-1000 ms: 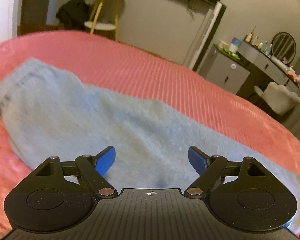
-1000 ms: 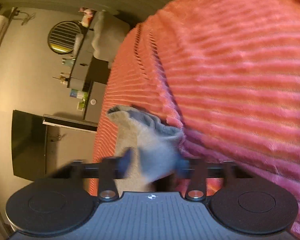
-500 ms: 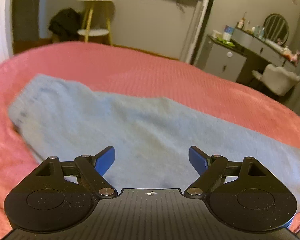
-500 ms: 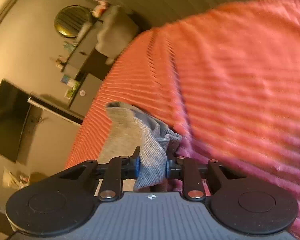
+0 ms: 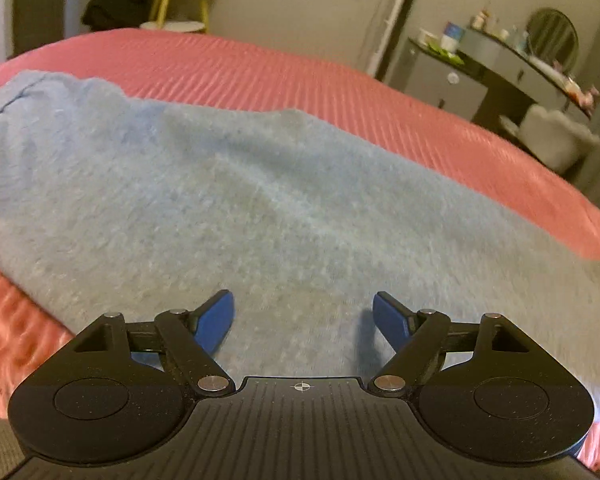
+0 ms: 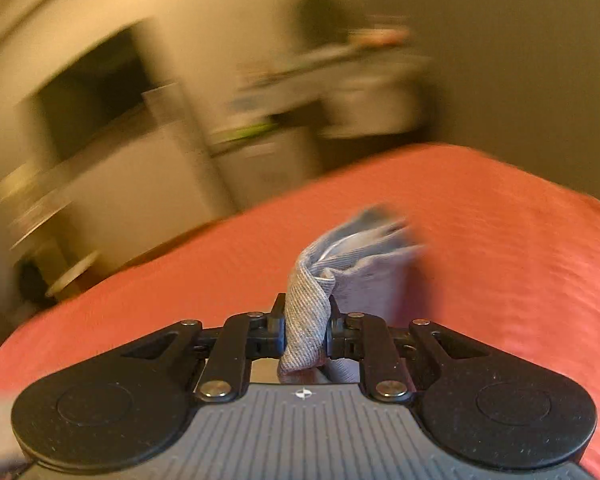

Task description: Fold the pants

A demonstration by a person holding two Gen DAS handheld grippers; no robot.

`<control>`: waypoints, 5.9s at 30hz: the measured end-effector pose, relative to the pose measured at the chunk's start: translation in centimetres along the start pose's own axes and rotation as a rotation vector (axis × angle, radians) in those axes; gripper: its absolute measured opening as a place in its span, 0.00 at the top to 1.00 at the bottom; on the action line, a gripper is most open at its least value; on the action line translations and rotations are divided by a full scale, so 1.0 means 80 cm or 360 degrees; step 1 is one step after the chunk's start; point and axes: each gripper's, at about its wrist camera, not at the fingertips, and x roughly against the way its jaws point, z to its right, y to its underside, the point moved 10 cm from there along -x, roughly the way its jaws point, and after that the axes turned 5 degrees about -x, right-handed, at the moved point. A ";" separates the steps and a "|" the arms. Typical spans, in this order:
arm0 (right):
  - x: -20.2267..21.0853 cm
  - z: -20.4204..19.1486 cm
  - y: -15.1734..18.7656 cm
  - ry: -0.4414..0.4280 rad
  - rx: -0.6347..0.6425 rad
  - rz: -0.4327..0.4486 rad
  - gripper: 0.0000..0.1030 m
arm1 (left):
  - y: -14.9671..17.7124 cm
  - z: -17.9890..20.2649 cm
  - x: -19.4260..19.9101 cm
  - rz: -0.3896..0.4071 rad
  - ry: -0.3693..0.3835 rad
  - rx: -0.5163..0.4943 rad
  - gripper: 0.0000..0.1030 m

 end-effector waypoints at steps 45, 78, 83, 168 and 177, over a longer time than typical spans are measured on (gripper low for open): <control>-0.033 0.014 0.169 -0.0130 -0.1196 -0.0588 0.48 | 0.084 0.263 -0.008 -0.0107 0.0561 -0.0668 0.51; -0.020 -0.023 0.138 -0.0244 -0.1189 -0.0349 0.97 | 0.066 0.195 0.005 -0.0108 0.0655 -0.0212 0.58; -0.011 -0.033 0.174 -0.0015 -0.0831 -0.0596 0.96 | 0.059 0.192 -0.001 -0.0100 0.0653 -0.0169 0.51; 0.052 0.010 0.108 -0.0345 -0.0750 -0.0424 0.15 | 0.017 0.307 -0.091 -0.0483 0.0807 -0.0103 0.22; 0.062 0.078 0.108 -0.0295 -0.1055 -0.0260 0.15 | 0.001 0.346 -0.121 -0.0444 0.0700 -0.0167 0.82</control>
